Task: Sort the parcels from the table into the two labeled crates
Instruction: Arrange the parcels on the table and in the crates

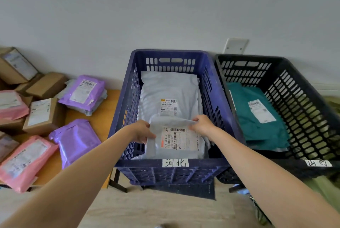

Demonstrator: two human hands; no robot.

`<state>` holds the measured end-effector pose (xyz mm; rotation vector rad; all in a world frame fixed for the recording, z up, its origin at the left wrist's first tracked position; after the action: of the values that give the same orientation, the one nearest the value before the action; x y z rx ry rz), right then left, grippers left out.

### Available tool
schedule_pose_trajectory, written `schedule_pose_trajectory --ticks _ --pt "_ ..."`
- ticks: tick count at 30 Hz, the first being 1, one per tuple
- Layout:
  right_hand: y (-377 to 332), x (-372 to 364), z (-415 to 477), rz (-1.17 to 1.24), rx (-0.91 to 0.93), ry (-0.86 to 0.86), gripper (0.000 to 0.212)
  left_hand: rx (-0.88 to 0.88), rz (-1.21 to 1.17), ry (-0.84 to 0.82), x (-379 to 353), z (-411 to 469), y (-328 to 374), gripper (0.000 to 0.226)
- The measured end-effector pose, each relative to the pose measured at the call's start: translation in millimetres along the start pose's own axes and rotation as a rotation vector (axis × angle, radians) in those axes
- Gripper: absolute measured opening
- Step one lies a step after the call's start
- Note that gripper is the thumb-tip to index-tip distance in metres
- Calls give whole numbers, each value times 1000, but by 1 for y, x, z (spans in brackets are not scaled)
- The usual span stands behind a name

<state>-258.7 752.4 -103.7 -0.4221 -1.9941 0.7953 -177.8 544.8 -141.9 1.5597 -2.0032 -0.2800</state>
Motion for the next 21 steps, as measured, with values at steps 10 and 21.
schedule_pose_trajectory --ticks 10,21 --pt "21 8 -12 -17 -213 -12 84 20 142 24 -4 6 -2 33" --pt "42 3 -31 -176 -396 -250 64 51 292 50 -4 1 -6 43"
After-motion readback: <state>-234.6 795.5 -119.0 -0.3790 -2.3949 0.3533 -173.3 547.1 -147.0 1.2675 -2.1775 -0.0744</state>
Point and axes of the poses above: each hand's wrist, its own z-axis towards the middle knuckle, its own x-axis out of the back of the hand, y = z × x, the point moved 9 cm from there along z, towards the middle knuckle, and after that the axes turned 9 degrees about x, right-handed, at the moved point
